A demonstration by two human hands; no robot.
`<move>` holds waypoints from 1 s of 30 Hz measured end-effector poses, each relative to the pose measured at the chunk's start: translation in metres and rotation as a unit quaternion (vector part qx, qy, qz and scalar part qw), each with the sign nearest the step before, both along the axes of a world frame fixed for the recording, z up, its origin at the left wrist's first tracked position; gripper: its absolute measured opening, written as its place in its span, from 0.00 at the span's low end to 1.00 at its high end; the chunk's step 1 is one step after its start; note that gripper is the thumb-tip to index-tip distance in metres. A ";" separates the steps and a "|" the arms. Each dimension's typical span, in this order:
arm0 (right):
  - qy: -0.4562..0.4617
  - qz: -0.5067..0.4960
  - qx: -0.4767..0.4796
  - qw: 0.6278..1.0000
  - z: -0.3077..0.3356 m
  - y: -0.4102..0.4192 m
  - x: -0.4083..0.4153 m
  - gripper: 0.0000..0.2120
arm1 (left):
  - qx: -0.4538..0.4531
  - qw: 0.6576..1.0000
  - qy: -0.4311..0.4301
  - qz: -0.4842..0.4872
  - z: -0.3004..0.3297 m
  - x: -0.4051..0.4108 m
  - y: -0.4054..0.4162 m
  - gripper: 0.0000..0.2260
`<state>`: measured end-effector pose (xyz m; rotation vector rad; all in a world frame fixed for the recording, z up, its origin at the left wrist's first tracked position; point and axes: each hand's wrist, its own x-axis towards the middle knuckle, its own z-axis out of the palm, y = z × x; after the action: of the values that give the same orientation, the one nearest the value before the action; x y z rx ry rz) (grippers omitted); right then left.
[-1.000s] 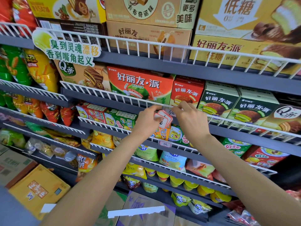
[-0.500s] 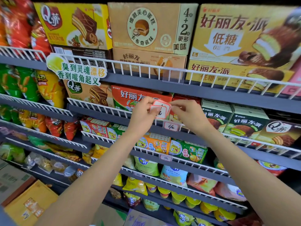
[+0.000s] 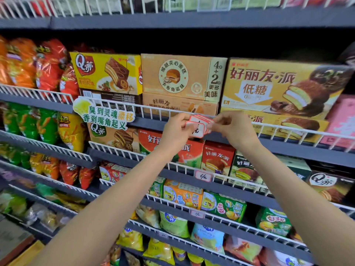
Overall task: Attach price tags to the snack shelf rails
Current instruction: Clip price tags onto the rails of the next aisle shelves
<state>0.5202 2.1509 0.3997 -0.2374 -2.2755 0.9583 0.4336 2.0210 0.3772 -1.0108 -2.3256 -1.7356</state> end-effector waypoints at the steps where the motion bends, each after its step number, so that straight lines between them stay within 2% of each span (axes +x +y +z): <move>1: 0.006 -0.004 -0.001 1.000 0.002 0.001 0.001 0.09 | 0.004 1.000 -0.002 0.001 0.001 0.001 0.000 0.05; 4: 0.043 -0.036 -0.006 0.998 0.004 0.003 0.001 0.12 | 0.015 1.000 -0.012 0.023 -0.001 -0.001 0.000 0.08; 9: 0.046 -0.112 0.067 0.990 0.007 0.007 0.002 0.03 | -0.010 0.999 -0.028 0.031 0.000 -0.002 0.002 0.12; 15: 0.040 -0.151 0.130 0.979 0.008 0.007 0.001 0.07 | -0.027 0.999 -0.043 -0.002 0.003 0.001 0.004 0.16; 30: 0.035 -0.117 0.187 0.975 0.012 0.005 -0.011 0.07 | -0.052 0.997 -0.051 -0.034 0.000 -0.002 -0.014 0.19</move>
<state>0.5096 2.1558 0.4115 -0.2943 -2.2505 0.4024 0.4316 2.0073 0.3768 -1.0538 -2.4973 -1.7457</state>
